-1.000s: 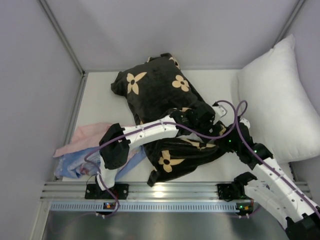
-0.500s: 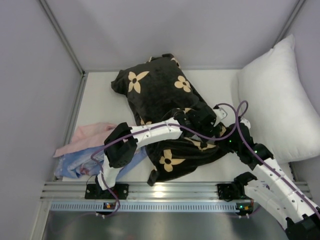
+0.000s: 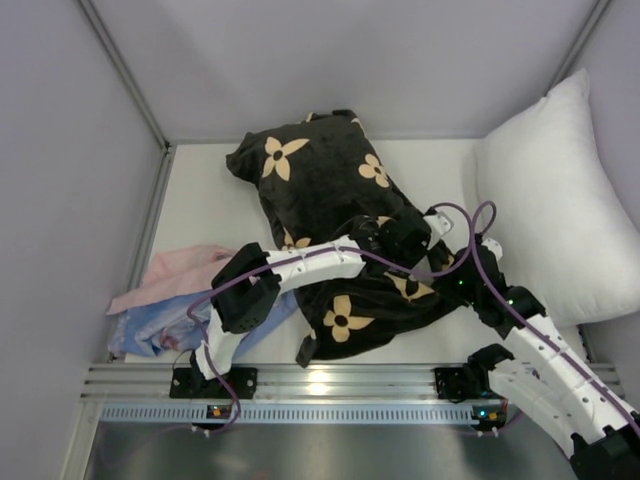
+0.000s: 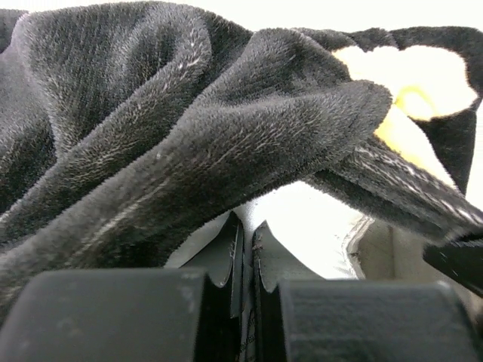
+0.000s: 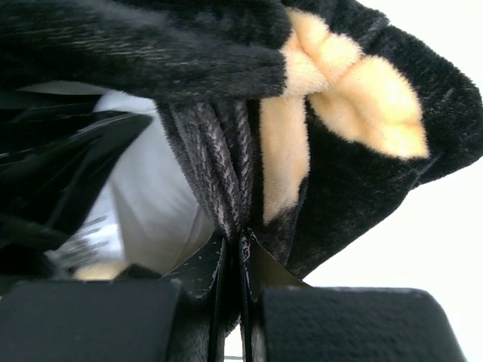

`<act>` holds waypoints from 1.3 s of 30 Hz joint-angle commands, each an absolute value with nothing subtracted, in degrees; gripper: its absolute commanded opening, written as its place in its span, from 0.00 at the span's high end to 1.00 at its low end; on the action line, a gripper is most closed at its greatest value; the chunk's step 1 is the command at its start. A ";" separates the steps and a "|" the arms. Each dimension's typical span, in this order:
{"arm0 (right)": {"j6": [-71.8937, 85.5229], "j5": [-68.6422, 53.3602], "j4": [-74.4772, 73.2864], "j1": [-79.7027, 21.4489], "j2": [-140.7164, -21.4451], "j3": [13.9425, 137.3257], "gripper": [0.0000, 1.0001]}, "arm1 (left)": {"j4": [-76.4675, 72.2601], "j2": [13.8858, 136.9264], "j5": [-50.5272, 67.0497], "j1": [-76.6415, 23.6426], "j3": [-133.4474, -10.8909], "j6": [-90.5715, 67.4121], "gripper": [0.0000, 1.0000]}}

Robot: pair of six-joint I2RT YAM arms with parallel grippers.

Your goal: Remove the pillowcase from the pillow

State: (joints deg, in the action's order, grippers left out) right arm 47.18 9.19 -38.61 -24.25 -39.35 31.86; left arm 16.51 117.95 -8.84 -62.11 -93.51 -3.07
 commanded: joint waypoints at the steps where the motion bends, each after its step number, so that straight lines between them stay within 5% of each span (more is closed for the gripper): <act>1: 46.76 9.84 -41.75 -23.47 -40.51 32.00 1.00 | 16.52 115.94 -7.04 -60.82 -92.28 -4.22 1.00; 19: 46.32 11.51 -33.84 -23.47 -49.04 27.16 1.00 | 16.70 96.77 -3.08 -60.47 -93.08 -11.95 1.00; 39: 44.39 15.73 -33.57 -19.43 -54.76 31.46 1.00 | 21.44 74.63 -13.70 -59.77 -85.44 -14.15 1.00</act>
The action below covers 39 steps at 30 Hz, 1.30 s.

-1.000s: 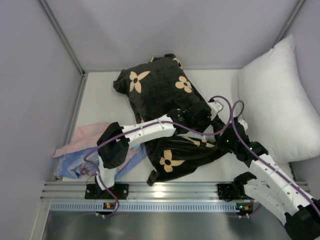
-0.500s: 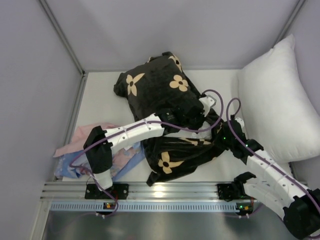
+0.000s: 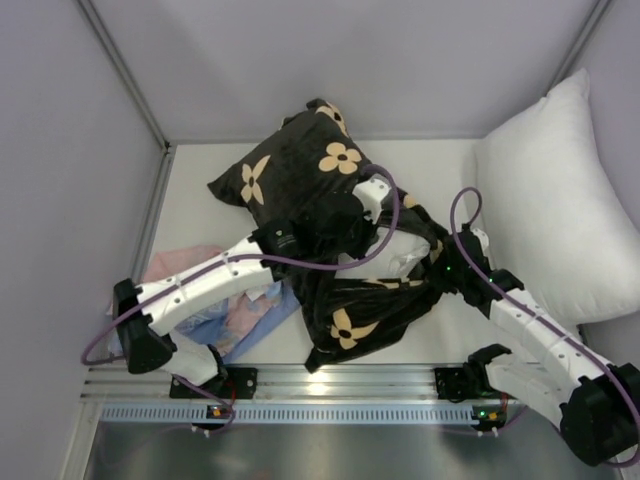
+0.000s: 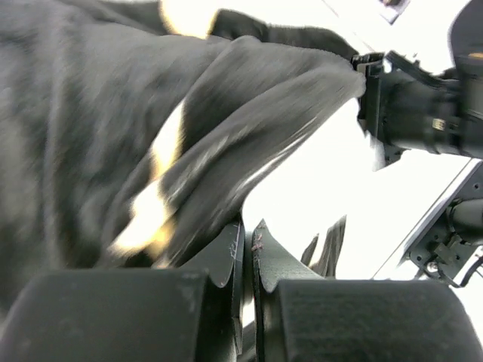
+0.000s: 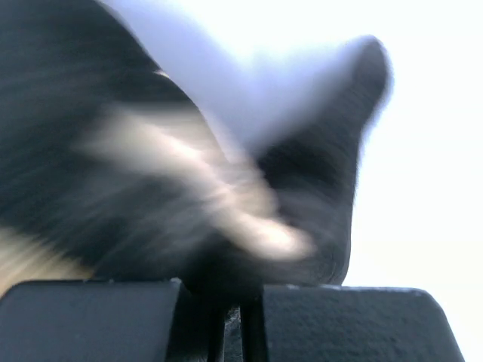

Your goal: Remove the pillowcase from the pillow

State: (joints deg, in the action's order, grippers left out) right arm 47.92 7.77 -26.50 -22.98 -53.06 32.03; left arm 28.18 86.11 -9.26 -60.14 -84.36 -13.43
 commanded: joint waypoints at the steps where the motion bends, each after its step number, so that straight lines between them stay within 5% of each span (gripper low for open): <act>1: 44.12 15.56 -33.49 -18.29 -54.93 31.90 1.00 | 21.71 73.66 -14.23 -59.68 -84.82 -14.15 1.00; 16: 37.97 7.13 -30.24 -14.24 -61.35 42.61 1.00 | 26.10 54.23 -13.19 -59.50 -76.82 -16.08 1.00; 21: 33.75 -7.71 -24.27 -16.17 -58.45 47.63 1.00 | 27.16 55.89 -9.06 -59.50 -73.31 -18.01 1.00; 27: 33.22 -6.16 -25.66 -17.75 -58.97 52.82 1.00 | 22.07 60.46 -3.28 -59.50 -70.40 -19.78 1.00; 30: 33.57 -2.64 -28.38 -17.67 -59.24 52.12 0.79 | 22.15 64.59 -0.97 -59.68 -72.94 -19.51 0.95; 31: 33.57 -2.03 -29.61 -17.75 -58.98 51.51 0.63 | 22.06 66.51 -0.27 -59.59 -73.65 -19.51 0.90; 34: 34.71 2.52 -33.38 -17.67 -56.87 50.28 0.46 | 22.15 70.13 2.54 -59.68 -76.63 -19.69 0.67; 39: 34.89 7.81 -38.49 -17.75 -50.47 48.87 0.37 | 22.06 77.06 1.76 -59.94 -80.24 -19.95 0.51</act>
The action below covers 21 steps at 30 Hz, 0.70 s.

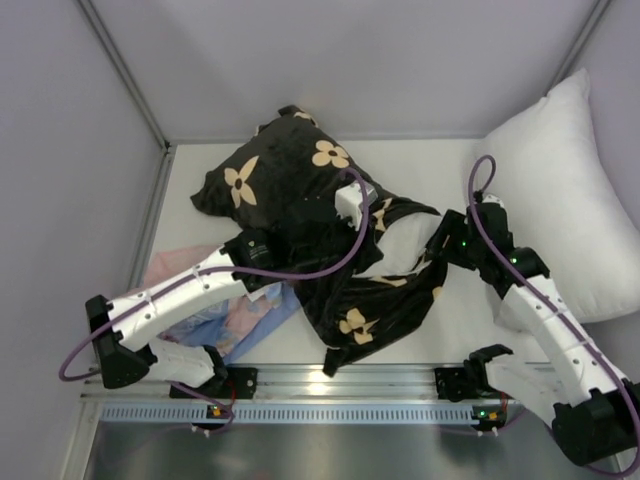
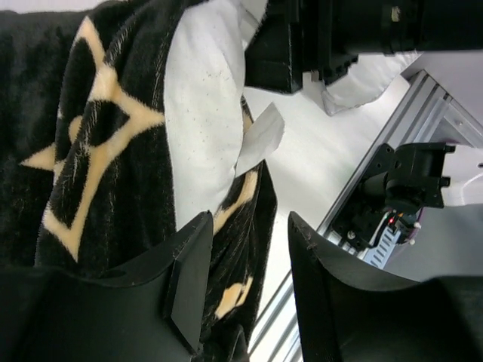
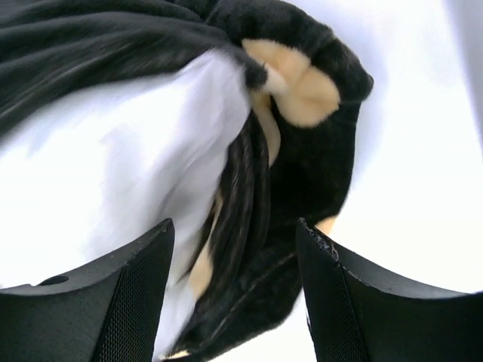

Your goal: Remove the pillowcase from the pillow

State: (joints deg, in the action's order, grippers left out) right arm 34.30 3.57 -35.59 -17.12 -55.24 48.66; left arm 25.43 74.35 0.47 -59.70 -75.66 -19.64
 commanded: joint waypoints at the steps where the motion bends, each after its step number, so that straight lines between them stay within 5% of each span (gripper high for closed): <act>1: 35.15 8.87 -39.54 -17.67 -49.49 49.04 0.37 | 22.06 78.39 1.76 -60.20 -81.20 -20.04 0.51; 7: 34.99 15.64 -45.44 -16.18 -42.19 52.37 0.40 | 22.41 88.06 0.62 -61.61 -88.84 -18.99 0.48; 12: 31.47 2.77 -43.43 -10.92 -48.05 51.95 0.39 | 23.82 90.71 -5.52 -61.79 -91.14 -18.37 0.42; 15: 30.85 -11.93 -38.34 -7.22 -52.54 48.01 0.33 | 23.91 88.87 -8.25 -61.87 -89.04 -18.81 0.38; 21: 32.52 -15.11 -25.41 -4.58 -56.77 44.04 0.17 | 23.82 83.78 -8.00 -61.96 -83.51 -20.56 0.36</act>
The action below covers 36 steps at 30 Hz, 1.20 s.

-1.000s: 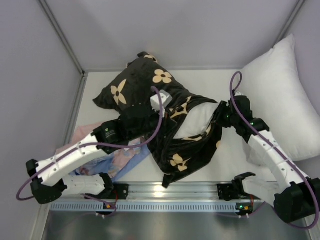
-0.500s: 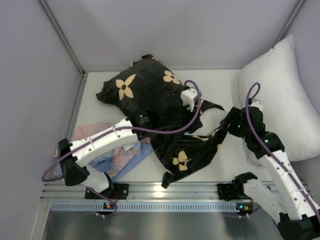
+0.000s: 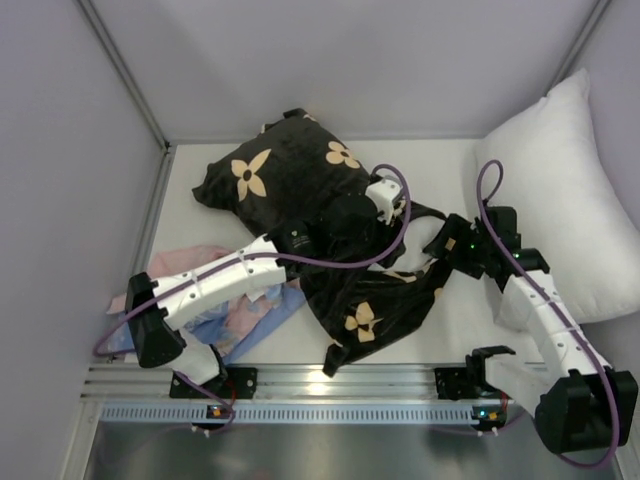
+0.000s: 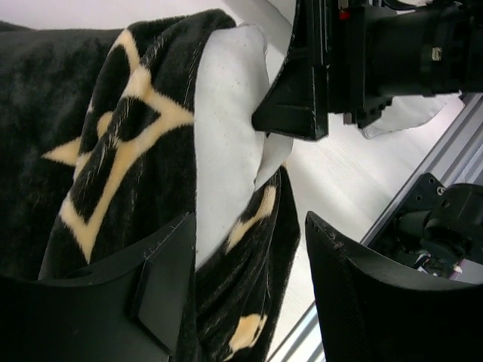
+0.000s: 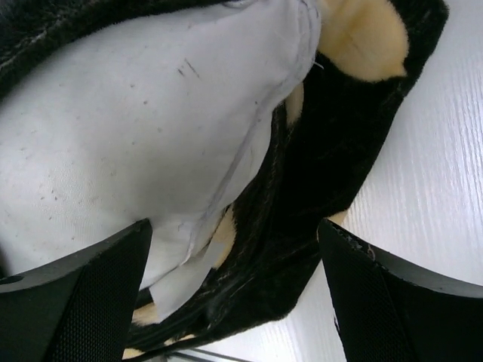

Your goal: Remove the pillowcase from the pillow

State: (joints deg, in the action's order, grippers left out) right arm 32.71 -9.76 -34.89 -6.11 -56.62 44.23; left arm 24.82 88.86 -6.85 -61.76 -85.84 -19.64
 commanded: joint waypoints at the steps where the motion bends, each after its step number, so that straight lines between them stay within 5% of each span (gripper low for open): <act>1: 32.69 -16.25 -23.57 -4.40 -57.04 43.42 0.12 | 23.82 82.89 -7.39 -62.22 -82.45 -21.09 0.36; 4: 34.45 -21.69 -16.28 -4.13 -57.48 40.53 0.06 | 23.82 79.02 -6.86 -62.93 -77.36 -21.88 0.34; 14: 37.00 -30.31 2.10 -4.22 -61.42 34.98 0.09 | 23.64 66.01 -3.70 -63.81 -61.62 -29.70 0.33; 18: 41.82 -36.29 14.03 -4.74 -66.00 31.22 0.30 | 23.73 65.39 -2.20 -65.65 -59.77 -31.20 0.33; 19: 43.40 -36.56 16.59 -5.18 -66.01 30.51 0.50 | 23.82 65.39 -2.20 -66.52 -59.59 -31.64 0.33; 23: 42.80 -34.46 17.50 -7.64 -64.43 30.15 0.99 | 23.82 66.27 -3.86 -67.85 -58.71 -33.39 0.38; 30: 43.50 -33.84 13.20 -9.40 -55.65 29.00 1.00 | 23.91 69.43 -7.29 -68.55 -60.11 -33.75 0.41; 36: 44.56 -35.33 10.37 -9.49 -51.42 29.79 1.00 | 23.20 76.28 -8.88 -72.68 -68.11 -18.21 0.34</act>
State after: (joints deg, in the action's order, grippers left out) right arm 43.31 -33.01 7.73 -8.73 -53.87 28.16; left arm 25.36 74.26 -7.38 -70.70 -62.94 -27.14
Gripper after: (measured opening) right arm 0.032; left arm 0.641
